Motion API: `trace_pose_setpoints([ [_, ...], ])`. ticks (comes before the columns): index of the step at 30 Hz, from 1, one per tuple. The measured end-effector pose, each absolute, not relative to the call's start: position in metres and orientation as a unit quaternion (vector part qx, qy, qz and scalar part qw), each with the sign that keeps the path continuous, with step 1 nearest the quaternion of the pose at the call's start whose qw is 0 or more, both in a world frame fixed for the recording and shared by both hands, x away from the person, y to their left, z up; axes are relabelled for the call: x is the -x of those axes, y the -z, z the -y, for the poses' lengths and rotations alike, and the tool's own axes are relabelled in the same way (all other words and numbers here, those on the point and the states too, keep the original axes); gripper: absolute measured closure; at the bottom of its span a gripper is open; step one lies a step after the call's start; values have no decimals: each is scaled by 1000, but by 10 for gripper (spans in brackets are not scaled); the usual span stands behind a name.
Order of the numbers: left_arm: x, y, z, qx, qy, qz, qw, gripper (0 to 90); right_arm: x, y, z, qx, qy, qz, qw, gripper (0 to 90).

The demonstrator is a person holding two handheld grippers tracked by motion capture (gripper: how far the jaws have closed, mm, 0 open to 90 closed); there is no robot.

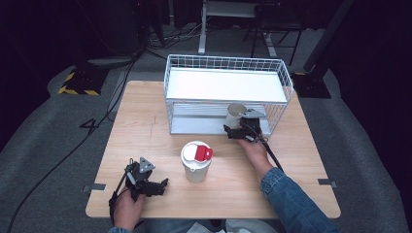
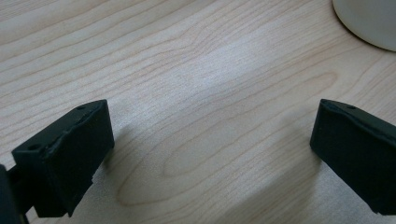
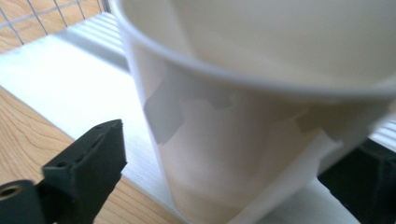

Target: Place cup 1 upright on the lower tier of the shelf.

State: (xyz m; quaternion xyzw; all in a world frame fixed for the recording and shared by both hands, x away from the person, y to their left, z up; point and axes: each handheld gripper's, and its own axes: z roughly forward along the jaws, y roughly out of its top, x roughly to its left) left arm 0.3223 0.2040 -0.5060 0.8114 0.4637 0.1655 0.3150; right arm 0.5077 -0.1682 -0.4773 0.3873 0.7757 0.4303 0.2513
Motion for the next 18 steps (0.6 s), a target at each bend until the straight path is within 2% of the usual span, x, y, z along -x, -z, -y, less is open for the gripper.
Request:
trace_pose_setpoints([
  [8,-322,506,-204,-811,-165,-464,315,1,-495,465,172,-385,-440,-770,256,7],
  [18,-322,506,-204,-811,-165,-464,315,1,-485,452,183,-389,-448,-763,254,3],
])
